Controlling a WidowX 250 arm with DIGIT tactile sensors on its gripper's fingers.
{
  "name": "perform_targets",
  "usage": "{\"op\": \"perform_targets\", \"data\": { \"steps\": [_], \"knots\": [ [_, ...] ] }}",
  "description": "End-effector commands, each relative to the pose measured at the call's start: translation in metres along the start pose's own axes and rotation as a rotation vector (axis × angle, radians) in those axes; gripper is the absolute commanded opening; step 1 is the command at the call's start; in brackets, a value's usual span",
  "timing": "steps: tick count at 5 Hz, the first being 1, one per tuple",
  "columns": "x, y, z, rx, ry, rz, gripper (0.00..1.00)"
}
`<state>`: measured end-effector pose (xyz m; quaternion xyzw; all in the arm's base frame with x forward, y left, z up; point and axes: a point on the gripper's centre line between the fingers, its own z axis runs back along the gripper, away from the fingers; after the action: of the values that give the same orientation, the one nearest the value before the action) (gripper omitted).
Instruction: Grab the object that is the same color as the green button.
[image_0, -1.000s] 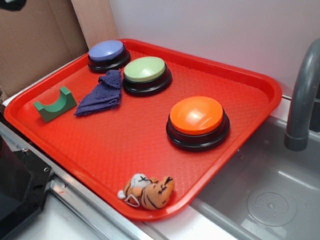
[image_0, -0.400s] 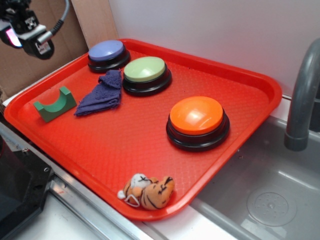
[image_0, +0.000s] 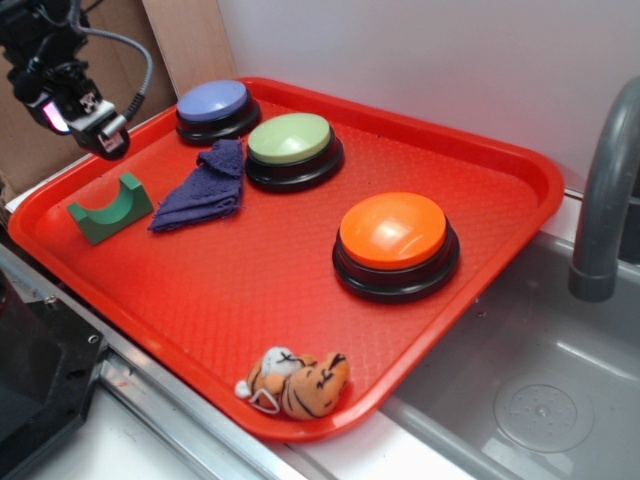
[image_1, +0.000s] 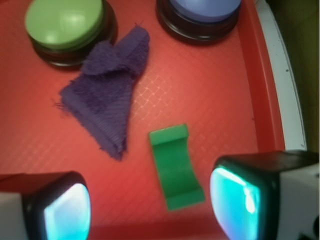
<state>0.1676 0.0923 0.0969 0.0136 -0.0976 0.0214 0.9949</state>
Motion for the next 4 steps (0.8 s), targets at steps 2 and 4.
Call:
{"op": "perform_targets", "data": {
  "steps": [2,4],
  "knots": [
    [0.016,0.015,-0.052,-0.004,0.000,-0.055,1.00],
    [0.001,0.009,-0.080,-0.010,0.063,-0.088,1.00]
  ]
}}
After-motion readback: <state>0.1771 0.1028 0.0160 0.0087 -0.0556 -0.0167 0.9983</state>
